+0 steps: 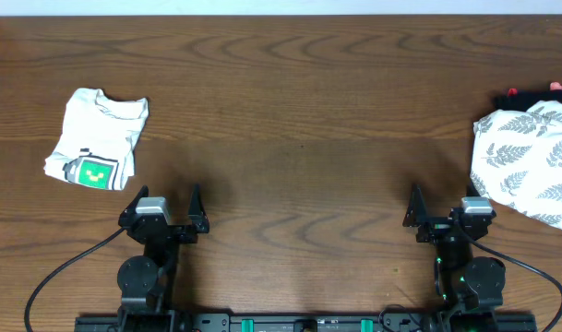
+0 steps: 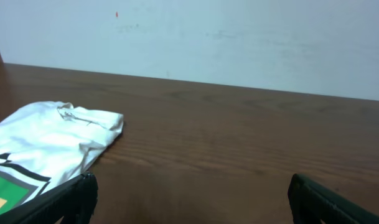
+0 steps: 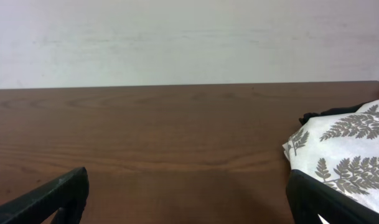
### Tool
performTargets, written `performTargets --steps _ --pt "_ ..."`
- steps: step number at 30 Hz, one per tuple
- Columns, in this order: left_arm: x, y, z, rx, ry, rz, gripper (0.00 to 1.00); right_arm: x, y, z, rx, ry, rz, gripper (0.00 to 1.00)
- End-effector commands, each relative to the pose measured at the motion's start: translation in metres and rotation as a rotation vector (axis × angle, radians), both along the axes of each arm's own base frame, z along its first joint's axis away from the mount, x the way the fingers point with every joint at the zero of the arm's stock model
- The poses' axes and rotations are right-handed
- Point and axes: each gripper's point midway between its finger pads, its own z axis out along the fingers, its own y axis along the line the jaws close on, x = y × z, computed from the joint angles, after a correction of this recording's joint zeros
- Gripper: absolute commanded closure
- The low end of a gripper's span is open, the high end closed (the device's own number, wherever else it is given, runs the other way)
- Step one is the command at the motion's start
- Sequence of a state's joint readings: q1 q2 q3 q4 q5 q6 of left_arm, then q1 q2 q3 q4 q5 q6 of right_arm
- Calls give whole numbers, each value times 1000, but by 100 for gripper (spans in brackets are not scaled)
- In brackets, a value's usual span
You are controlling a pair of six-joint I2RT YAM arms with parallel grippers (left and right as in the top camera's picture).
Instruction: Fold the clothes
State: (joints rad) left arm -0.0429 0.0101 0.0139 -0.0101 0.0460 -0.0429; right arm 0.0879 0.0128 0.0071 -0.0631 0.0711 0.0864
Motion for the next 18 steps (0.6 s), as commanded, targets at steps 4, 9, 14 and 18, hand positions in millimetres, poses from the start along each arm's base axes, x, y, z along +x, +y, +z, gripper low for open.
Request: performTargets --steps 4,9,14,18 --pt "-2 3 60 13 -256 16 2 0 -2 -1 -13 1 -6 1" --pt "-12 3 99 6 -421 19 2 0 -2 -1 -13 1 -6 1" --pt "-1 3 55 14 -237 15 2 0 -2 -1 -13 1 -6 1" --pt "1 3 4 23 -29 13 2 0 -2 -1 -13 1 -6 1"
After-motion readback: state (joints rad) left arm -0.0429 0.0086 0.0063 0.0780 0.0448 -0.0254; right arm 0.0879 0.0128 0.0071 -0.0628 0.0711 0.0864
